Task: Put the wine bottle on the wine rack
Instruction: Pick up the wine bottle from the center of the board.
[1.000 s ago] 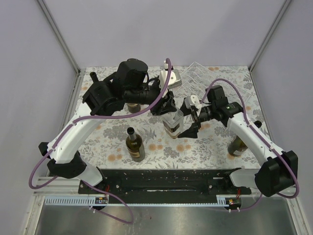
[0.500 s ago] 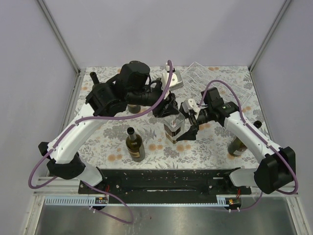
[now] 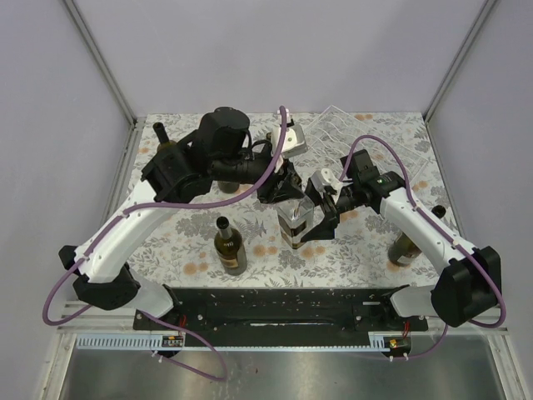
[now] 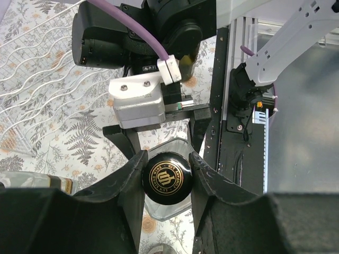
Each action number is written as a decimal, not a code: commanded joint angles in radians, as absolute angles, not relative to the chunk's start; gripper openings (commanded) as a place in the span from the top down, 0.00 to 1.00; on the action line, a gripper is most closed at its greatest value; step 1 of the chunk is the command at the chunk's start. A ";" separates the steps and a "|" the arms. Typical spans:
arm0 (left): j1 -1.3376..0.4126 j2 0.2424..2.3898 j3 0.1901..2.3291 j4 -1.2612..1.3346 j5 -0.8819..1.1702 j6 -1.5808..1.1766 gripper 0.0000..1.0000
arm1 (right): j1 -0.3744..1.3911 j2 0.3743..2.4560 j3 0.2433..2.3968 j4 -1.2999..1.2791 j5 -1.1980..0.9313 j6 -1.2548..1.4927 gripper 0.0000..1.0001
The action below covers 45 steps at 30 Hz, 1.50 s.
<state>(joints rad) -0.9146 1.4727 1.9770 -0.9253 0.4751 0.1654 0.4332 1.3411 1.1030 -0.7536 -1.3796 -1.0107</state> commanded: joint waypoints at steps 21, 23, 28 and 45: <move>-0.848 1.190 1.572 -0.689 0.417 0.399 1.00 | 0.407 1.393 1.364 -1.077 -1.120 -1.155 1.00; -0.839 1.184 1.548 -0.669 0.443 0.381 1.00 | 0.405 1.388 1.361 -1.075 -1.114 -1.154 1.00; -0.839 1.206 1.594 -0.621 0.492 0.318 1.00 | 0.403 1.379 1.316 -1.054 -1.186 -1.161 1.00; -0.842 1.371 1.884 -0.615 0.621 0.235 1.00 | 0.423 1.457 1.298 -1.006 -1.462 -1.123 0.41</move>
<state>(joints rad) -0.8413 1.3838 1.8114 -0.7769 0.5884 0.2314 0.4133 1.4513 1.2781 -1.0046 -1.3121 -1.1492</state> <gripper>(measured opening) 0.384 0.762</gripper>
